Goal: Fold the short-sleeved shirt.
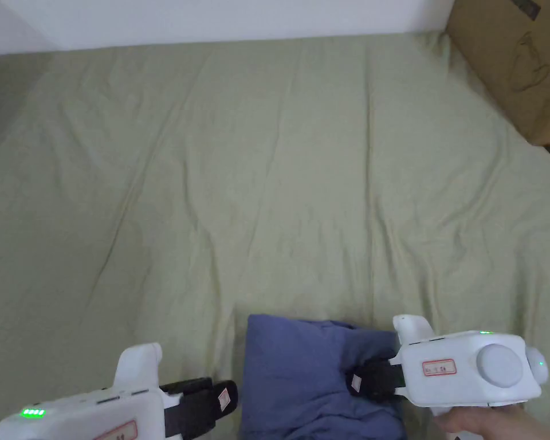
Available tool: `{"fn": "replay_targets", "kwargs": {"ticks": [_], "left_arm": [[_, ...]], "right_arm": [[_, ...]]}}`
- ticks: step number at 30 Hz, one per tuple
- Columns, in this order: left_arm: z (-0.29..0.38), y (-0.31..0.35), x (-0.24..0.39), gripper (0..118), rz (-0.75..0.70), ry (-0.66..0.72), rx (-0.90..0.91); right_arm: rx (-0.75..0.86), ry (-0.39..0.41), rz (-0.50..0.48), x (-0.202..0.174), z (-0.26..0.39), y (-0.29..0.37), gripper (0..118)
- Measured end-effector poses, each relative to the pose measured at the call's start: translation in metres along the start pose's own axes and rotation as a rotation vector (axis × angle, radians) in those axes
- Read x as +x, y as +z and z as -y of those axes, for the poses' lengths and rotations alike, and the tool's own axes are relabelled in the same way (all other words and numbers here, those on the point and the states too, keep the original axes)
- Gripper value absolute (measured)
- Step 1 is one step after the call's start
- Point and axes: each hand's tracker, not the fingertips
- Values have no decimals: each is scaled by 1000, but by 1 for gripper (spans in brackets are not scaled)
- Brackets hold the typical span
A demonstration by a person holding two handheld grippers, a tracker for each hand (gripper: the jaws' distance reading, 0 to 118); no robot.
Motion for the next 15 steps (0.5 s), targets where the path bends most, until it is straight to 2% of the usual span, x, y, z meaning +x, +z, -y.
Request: {"fn": "replay_targets", "kwargs": {"ticks": [2,3,4,9,13,15], "left_arm": [[-8,-6,-19,76,1,102,9],[-11,-10,-27,97,10,133,11],[-14,-18,-38,102,75,145,-6],[-18,-64,-66,102,248,244,-135],[-9,-115,-65,104,340,193,-154],[-18,-131,-57,103,459,136,-154]], "right_arm": [[1,37,3,-1,2,2,0],[0,34,3,-1,1,1,0],[-1,28,2,0,0,0,0],[15,0,-20,5,6,0,0],[23,-41,-37,8,7,0,0],[21,-55,-40,9,7,0,0]]}}
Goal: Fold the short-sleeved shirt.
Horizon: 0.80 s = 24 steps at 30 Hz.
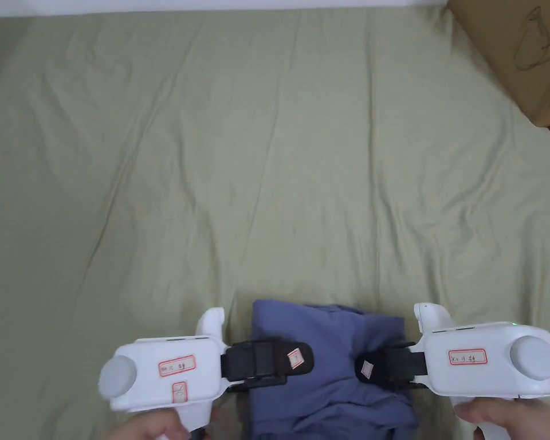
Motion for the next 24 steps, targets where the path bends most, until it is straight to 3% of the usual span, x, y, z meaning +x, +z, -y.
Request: {"fn": "replay_targets", "kwargs": {"ticks": [1,2,3,4,5,6,9,12,19,24], "left_arm": [[-3,-11,3,96,3,15,-29],[-6,-21,5,78,-34,41,-46],[-8,-27,4,30,-113,44,-60],[-9,-34,2,26,-229,34,-75],[-8,-35,-1,26,-269,62,-75],[-9,-31,0,26,-135,95,-58],[-15,-18,15,26,-209,15,-108],[-20,8,42,23,-268,-109,-104],[-41,164,83,23,-621,-187,-60],[-65,279,71,23,-950,-210,-73]], "right_arm": [[0,1,0,0,0,0,0],[0,3,0,-1,0,0,0],[-1,4,3,0,0,-1,0],[-2,0,2,2,0,0,0],[-3,-8,4,5,0,0,0],[1,-17,-7,6,1,1,0],[-4,-64,-27,0,0,7,0],[43,41,-40,-18,1,25,0],[221,120,-181,-70,9,86,0],[249,169,-139,-94,19,105,0]]}}
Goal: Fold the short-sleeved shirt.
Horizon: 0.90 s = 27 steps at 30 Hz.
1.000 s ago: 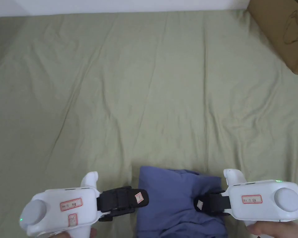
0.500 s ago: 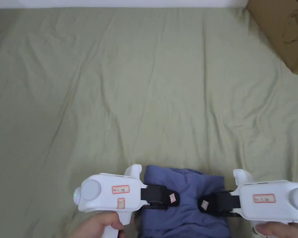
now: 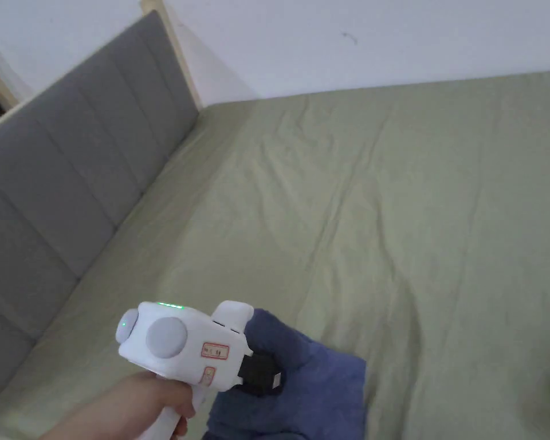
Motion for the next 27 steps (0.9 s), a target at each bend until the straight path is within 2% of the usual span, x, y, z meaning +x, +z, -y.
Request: {"fn": "replay_targets", "kwargs": {"ticks": [3,7,12,14,15,16,18,19,20,22,25,26,27], "left_arm": [[2,15,-63,23,-172,61,-57],[5,31,-116,23,-431,21,-72],[16,35,-157,23,-496,124,-108],[22,39,-161,23,-538,100,-89],[25,39,-164,28,-580,106,-94],[26,40,-166,41,-623,106,-128],[31,43,-164,84,-740,80,-160],[34,48,-165,91,-741,67,-146],[38,53,-165,93,-719,77,-116],[48,61,-160,94,-673,129,15],[64,59,-141,93,-662,191,75],[67,58,-131,89,-677,212,100],[69,58,-121,63,-686,275,119]], "right_arm": [[17,-13,-25,-6,3,8,0],[-7,-61,-35,-9,16,8,0],[-53,-57,1,-14,27,2,0],[-66,-42,26,-16,27,2,0],[-68,-36,30,-18,27,2,0],[-69,-32,29,-20,26,2,0],[-62,-28,21,-14,26,6,0],[-56,-27,18,-13,25,7,0],[-50,-25,16,-13,24,7,0],[-44,-10,28,-14,22,6,0],[-47,19,68,-17,18,6,0],[-47,33,71,-18,17,8,0],[-45,50,76,-19,16,10,0]]}}
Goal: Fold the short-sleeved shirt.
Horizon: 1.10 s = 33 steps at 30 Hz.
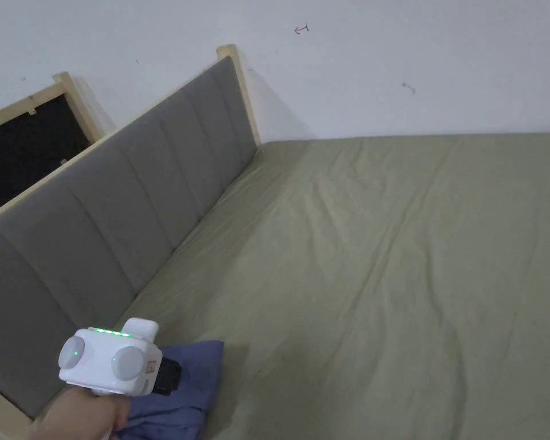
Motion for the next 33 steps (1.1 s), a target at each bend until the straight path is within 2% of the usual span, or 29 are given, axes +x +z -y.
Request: {"fn": "replay_targets", "kwargs": {"ticks": [1,2,3,5,7,10,11,15,17,19,21,22,24,25,27,30,33], "left_arm": [[3,6,7,31,24,44,-4],[7,14,17,5,96,76,21],[12,22,29,3,164,98,45],[20,41,57,4,188,119,83],[28,64,92,2,278,83,140],[45,94,153,0,311,23,227],[50,104,176,0,329,14,241],[55,167,245,0,425,54,402],[60,211,262,0,537,157,525],[73,255,276,0,601,274,675],[76,292,296,0,620,266,725],[74,307,306,0,621,197,763],[69,342,325,0,512,34,866],[68,356,330,0,484,5,891],[68,381,337,0,503,7,963],[72,410,340,0,528,0,1041],[72,420,342,0,484,5,1073]], "right_arm": [[2,14,7,-1,-1,2,0],[4,30,19,-2,-2,4,0],[8,48,34,-3,-2,6,0],[17,67,50,-4,-4,10,0],[37,72,55,-4,-5,16,0],[97,107,62,-5,-9,25,0],[108,119,96,-3,-10,28,0],[181,192,389,-12,-14,34,0],[261,230,474,-25,-16,39,0],[372,267,518,-38,-20,47,0],[473,297,574,-56,-25,60,0],[519,311,591,-66,-27,67,0],[633,357,604,-89,-32,86,0],[683,381,630,-99,-33,94,0],[773,417,663,-120,-39,110,0],[812,464,673,-140,-48,127,0],[856,478,681,-153,-52,136,0]]}}
